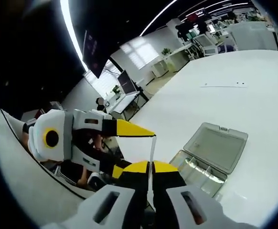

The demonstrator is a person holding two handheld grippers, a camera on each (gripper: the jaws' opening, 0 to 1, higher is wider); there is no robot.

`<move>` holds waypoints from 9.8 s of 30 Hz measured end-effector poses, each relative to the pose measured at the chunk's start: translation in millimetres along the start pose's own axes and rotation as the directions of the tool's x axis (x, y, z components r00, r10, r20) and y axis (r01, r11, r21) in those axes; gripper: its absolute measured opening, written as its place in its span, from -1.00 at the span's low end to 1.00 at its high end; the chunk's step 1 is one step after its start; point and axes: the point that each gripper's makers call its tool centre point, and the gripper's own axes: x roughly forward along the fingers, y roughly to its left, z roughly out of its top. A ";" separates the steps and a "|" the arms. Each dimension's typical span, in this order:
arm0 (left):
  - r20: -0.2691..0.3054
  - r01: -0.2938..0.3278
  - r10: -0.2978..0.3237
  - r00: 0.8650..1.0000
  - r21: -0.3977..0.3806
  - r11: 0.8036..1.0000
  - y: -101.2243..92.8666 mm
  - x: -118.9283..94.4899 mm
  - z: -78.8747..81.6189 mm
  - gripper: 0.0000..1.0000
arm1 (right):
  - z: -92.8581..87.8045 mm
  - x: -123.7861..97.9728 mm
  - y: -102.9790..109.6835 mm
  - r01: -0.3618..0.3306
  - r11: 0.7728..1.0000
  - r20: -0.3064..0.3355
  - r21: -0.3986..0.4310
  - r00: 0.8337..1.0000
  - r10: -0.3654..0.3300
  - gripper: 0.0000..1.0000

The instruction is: Insert the divider into the dual guide fixture by aligning both edges with the guide slots and pushing it downward to the bottom, including one-sided entry, uneven engagement, binding, and posture correction.

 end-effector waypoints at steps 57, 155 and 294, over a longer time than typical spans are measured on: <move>0.098 0.125 -0.099 0.990 -0.307 0.944 -3.0 -16.1 -5.9 -0.21 | -5.0 -10.4 6.7 -0.016 0.987 -0.025 -0.158 1.000 0.012 -1.00; 0.156 0.392 -0.363 0.919 -0.467 0.793 -26.2 -26.7 -0.1 -0.99 | -31.1 -11.4 23.7 -0.141 0.774 -0.200 -0.617 0.980 0.019 -1.00; -0.057 0.531 -0.596 0.801 -0.394 0.750 -42.3 -32.3 -20.8 -1.00 | -51.3 0.2 14.5 -0.169 0.842 -0.230 -0.512 0.972 0.055 -0.86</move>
